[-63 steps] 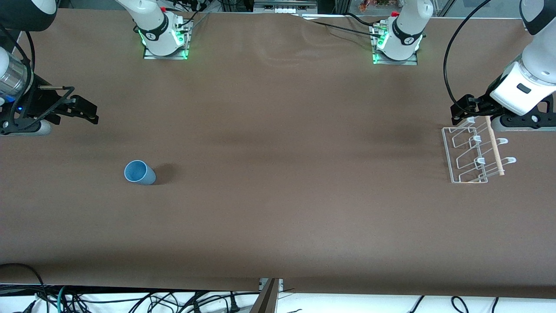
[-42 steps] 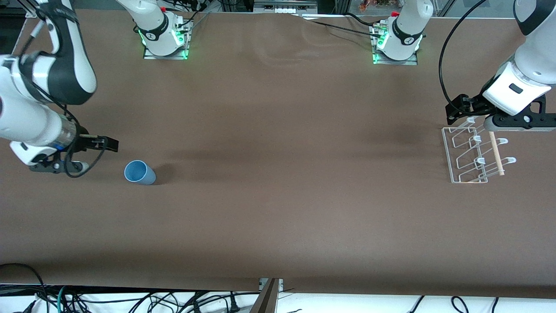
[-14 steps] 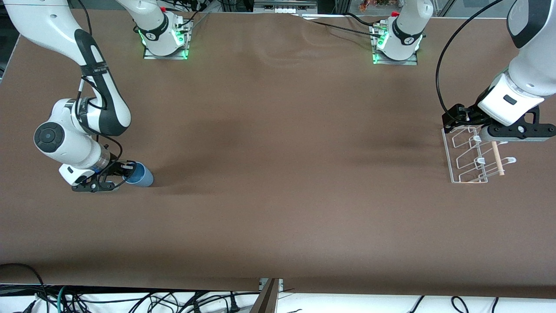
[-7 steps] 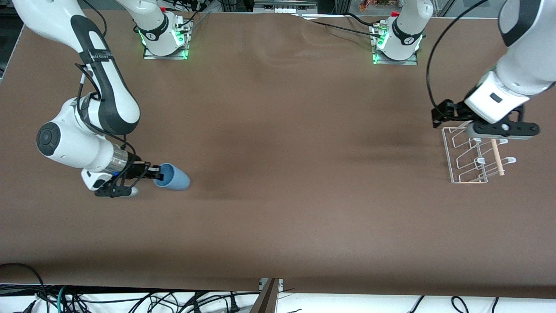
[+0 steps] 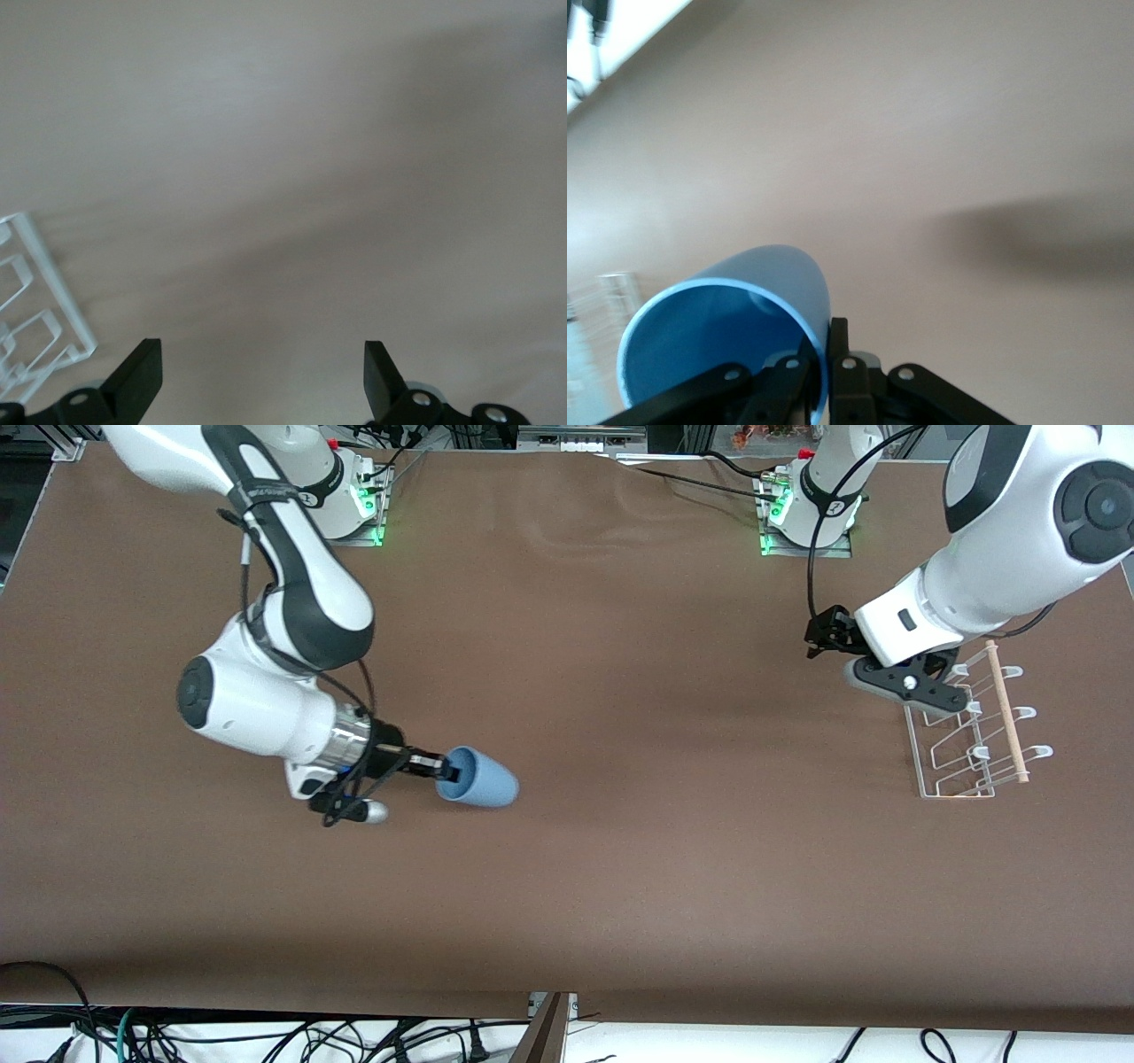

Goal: Transfer cup to left arm and place on rack
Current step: 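Lift the cup with the right gripper while the left gripper approaches, then grasp the cup body with the left gripper beside the right gripper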

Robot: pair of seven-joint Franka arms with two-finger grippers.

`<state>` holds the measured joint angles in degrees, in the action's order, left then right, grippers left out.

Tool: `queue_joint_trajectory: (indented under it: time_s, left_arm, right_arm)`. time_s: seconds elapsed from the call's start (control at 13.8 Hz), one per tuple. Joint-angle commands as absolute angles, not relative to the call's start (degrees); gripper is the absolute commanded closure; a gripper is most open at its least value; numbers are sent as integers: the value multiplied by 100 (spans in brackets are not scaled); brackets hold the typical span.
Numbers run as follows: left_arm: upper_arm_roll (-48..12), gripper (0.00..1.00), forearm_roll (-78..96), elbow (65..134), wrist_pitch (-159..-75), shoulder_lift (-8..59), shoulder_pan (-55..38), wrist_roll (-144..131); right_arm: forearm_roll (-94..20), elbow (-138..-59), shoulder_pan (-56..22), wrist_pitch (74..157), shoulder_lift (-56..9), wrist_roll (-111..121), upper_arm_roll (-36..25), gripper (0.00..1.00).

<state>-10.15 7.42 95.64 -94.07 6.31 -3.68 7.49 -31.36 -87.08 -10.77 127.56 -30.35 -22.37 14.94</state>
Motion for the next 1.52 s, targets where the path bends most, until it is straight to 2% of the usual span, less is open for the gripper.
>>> queue_joint_trajectory:
  time_s: [0.0, 0.22, 0.51, 0.72, 0.87, 1.3, 1.45]
  left_arm:
    - [-984, 0, 1264, 8949, -9491, 1106, -395, 1571]
    - [-1011, 0, 1766, 8895, -10263, 1248, -658, 2720]
    - [-1063, 0, 2353, 8938, -10844, 1257, -1028, 3837]
    - [-1063, 0, 3118, 8912, -11214, 1625, -1046, 5356]
    - [-1063, 0, 3383, 8921, -11783, 1801, -1142, 6123]
    - [-1072, 0, 3401, 8903, -13217, 2012, -1494, 6855]
    - [-1064, 0, 3751, 8895, -13324, 2074, -1625, 6864]
  right_arm:
    - [-4039, -7991, -1353, 12674, -3427, -2645, 1468, 100]
    - [-4876, -7761, -1660, 12718, -3542, -2733, 1468, 100]
    - [-5071, -7357, -2003, 12946, -3665, -3452, 1468, 100]
    - [-5202, -7216, -2100, 12946, -3665, -3752, 1477, 100]
    - [-5544, -7207, -2136, 12946, -3665, -3770, 1477, 100]
    - [-5941, -7137, -2232, 12955, -3656, -3910, 1477, 100]
    - [-5950, -7128, -2267, 12955, -3656, -3964, 1477, 100]
